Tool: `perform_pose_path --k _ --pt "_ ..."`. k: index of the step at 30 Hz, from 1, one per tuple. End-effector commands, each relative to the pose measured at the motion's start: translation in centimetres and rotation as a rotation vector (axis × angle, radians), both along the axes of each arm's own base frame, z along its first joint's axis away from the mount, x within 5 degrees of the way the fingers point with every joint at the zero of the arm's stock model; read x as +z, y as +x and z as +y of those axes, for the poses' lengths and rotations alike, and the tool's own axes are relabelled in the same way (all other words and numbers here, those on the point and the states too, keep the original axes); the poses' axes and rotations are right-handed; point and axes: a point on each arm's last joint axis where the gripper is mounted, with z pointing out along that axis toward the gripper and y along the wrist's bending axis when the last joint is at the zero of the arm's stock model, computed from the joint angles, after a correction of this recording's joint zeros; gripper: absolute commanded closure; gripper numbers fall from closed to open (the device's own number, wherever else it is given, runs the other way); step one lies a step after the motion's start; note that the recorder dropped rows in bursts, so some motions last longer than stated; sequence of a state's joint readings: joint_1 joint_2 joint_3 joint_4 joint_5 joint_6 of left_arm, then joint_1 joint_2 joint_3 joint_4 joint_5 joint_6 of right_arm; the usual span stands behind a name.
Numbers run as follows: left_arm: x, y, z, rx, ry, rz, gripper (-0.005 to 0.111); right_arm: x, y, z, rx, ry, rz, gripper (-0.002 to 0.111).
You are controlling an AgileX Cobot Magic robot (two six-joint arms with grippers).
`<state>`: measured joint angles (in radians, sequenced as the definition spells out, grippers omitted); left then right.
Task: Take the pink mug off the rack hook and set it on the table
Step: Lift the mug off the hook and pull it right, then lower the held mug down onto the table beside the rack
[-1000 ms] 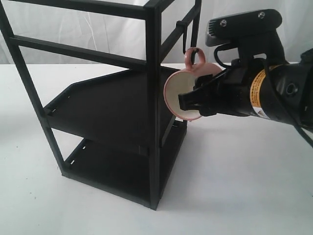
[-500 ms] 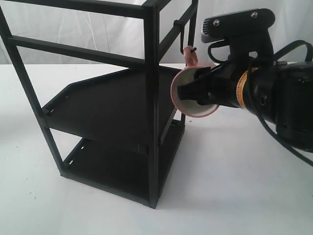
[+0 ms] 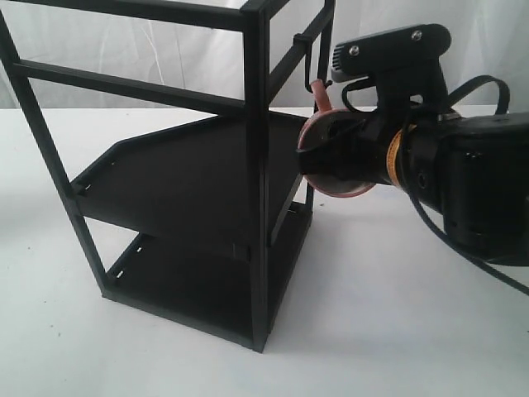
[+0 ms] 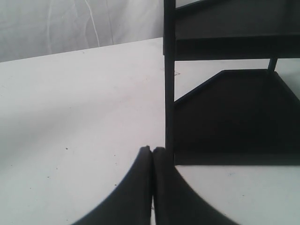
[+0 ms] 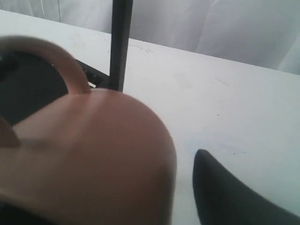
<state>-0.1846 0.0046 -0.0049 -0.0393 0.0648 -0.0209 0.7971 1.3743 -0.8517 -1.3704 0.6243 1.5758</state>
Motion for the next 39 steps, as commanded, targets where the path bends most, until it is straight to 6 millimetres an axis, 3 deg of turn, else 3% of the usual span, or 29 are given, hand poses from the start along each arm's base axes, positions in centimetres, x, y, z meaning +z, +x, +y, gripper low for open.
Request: perform_pose_path --k 1,10,29,39 --pt "-0.2 0.0 0.0 0.004 -0.011 0.006 0.107 -0.4 0.2 0.1 0.004 -0.030 -0.009 0.070" --pt "-0.2 0.0 0.0 0.004 -0.011 0.006 0.107 -0.3 0.2 0.1 0.009 -0.037 -0.016 0.108" --pt "-0.2 0.0 0.0 0.004 -0.011 0.006 0.107 3.4 -1.5 -3.7 -0.208 -0.010 -0.114 0.108" --pt "-0.2 0.0 0.0 0.004 -0.011 0.006 0.107 3.2 -3.7 -5.0 -0.097 -0.193 0.109 0.108"
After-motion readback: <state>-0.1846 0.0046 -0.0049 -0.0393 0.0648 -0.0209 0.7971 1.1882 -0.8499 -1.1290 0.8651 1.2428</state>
